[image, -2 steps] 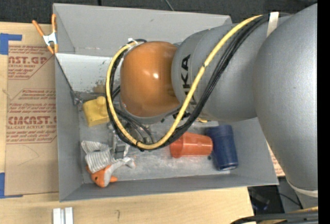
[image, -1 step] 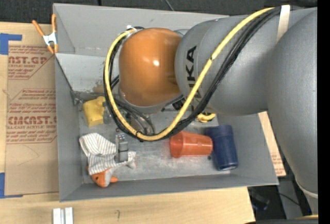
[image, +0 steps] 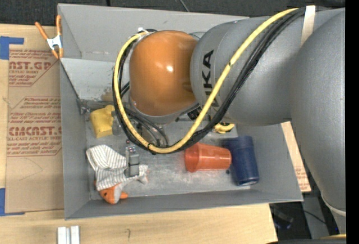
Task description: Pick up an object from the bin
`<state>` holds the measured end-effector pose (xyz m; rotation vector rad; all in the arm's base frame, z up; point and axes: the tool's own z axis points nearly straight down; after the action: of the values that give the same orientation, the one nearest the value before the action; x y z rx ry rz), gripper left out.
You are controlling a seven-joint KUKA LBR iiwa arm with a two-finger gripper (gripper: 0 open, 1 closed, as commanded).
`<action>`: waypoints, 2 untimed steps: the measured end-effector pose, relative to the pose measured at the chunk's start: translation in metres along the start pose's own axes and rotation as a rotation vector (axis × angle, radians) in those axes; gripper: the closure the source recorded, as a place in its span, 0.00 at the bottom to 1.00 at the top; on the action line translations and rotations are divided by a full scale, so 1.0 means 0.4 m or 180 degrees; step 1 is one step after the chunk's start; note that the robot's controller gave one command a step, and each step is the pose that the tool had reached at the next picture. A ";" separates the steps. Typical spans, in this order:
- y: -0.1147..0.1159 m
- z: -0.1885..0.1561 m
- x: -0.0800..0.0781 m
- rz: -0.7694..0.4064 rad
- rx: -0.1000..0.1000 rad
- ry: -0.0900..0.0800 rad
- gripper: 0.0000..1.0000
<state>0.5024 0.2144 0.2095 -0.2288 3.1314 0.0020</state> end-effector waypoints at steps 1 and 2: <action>-0.021 0.109 -0.003 -0.0086 -0.0004 -0.0024 0.00; -0.034 0.244 0.003 0.0084 -0.0003 -0.0003 0.00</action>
Offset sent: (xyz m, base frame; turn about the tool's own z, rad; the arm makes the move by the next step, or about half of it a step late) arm 0.0004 -0.0163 -0.1116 0.0432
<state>0.5034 0.2008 0.1117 -0.1876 3.1332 0.0034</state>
